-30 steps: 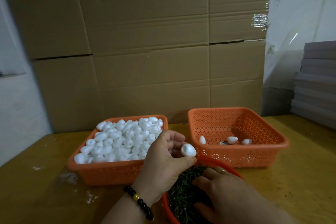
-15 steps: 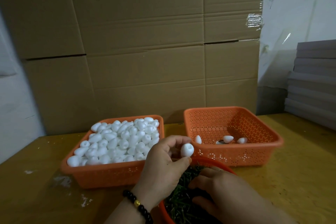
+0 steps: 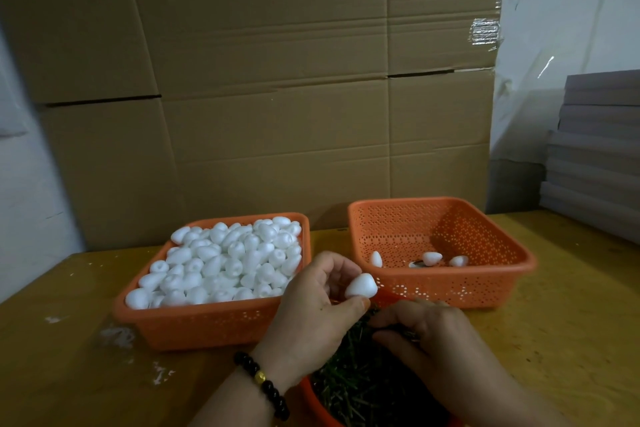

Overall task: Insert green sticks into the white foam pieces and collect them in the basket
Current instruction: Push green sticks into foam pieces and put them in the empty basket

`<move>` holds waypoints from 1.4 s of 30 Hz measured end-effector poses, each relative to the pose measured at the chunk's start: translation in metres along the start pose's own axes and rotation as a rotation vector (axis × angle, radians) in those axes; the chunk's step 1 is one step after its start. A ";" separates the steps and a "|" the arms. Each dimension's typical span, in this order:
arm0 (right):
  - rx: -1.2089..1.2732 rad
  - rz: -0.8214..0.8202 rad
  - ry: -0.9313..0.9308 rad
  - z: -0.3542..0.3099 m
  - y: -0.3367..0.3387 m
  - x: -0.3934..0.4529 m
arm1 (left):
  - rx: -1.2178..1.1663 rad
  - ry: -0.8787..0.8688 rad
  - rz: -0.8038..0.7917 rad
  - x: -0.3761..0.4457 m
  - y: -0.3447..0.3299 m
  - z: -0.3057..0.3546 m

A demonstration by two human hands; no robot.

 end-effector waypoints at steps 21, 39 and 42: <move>0.222 0.173 -0.067 0.005 0.006 -0.003 | -0.423 0.092 -0.012 -0.003 0.005 0.008; 0.330 0.390 0.058 0.008 0.005 -0.005 | -0.327 0.082 -0.067 -0.005 -0.007 0.010; 0.382 0.457 0.067 0.007 0.005 -0.005 | -0.609 0.172 -0.101 -0.004 -0.009 0.010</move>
Point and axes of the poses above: each hand's wrist, its own x-axis towards the middle knuckle, its own y-axis out of the back of the hand, z = x × y, the point moved 2 cm from there along x, towards the middle knuckle, and after that the axes turned 6 degrees about -z, right-handed, at the moved point
